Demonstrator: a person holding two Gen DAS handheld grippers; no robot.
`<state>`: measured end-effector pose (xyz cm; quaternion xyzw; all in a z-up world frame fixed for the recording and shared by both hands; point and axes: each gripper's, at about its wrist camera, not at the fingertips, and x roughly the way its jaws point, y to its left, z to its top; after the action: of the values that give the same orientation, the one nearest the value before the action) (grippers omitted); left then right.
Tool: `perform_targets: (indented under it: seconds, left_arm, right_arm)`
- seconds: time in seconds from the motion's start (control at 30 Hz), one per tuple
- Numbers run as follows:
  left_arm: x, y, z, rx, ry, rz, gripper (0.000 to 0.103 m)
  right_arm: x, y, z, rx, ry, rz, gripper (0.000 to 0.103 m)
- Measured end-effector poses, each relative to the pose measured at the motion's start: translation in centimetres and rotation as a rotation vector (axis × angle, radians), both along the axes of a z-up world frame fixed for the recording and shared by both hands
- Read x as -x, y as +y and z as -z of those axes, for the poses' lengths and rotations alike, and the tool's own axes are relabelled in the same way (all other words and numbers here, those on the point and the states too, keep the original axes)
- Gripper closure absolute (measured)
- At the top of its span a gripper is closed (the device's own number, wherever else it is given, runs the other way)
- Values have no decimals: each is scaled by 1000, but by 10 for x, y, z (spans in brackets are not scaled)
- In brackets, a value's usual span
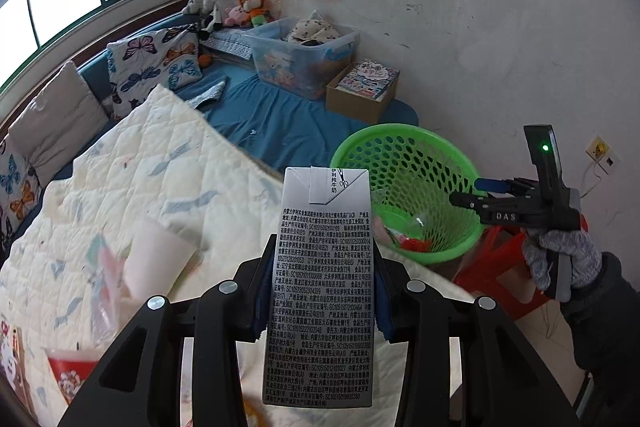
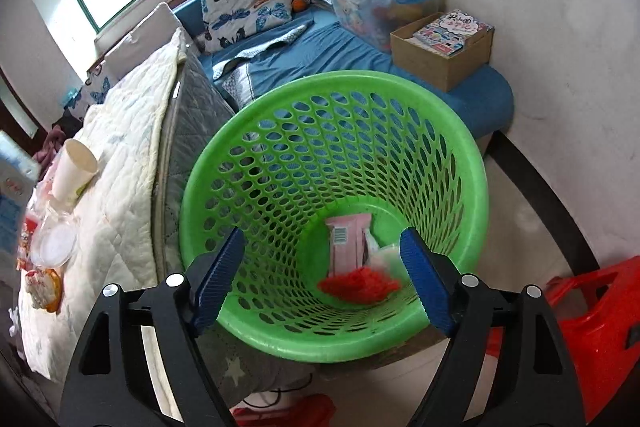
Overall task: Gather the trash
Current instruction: 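Carry carton and tub to the green basket and release both inside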
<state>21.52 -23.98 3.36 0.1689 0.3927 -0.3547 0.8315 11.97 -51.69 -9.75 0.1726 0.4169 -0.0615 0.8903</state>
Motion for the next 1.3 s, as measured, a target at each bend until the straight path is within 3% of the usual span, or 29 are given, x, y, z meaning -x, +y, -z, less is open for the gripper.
perform_targets:
  seconds: [0.63,0.87,0.93,1.07,1.3]
  left_arm:
    - [-13,-136,43,-45,76,84,63]
    - [-19,-161,54,-29,94,72,63]
    - [-20,-167,58,-30,98,67,60]
    - [-19,-172,61,-8,102,64,43]
    - [-13,-158,54,18,111,53,42]
  right_arm:
    - [49,-2,-15,-25,-65,0,23]
    - [54,-7,-13,-40,-68,15,23]
    - [55,-7,-13,-46,-69,17,23]
    - [57,-8,-14,-40,-69,18,23]
    - [62,-9,-17,-43,-77,26,23]
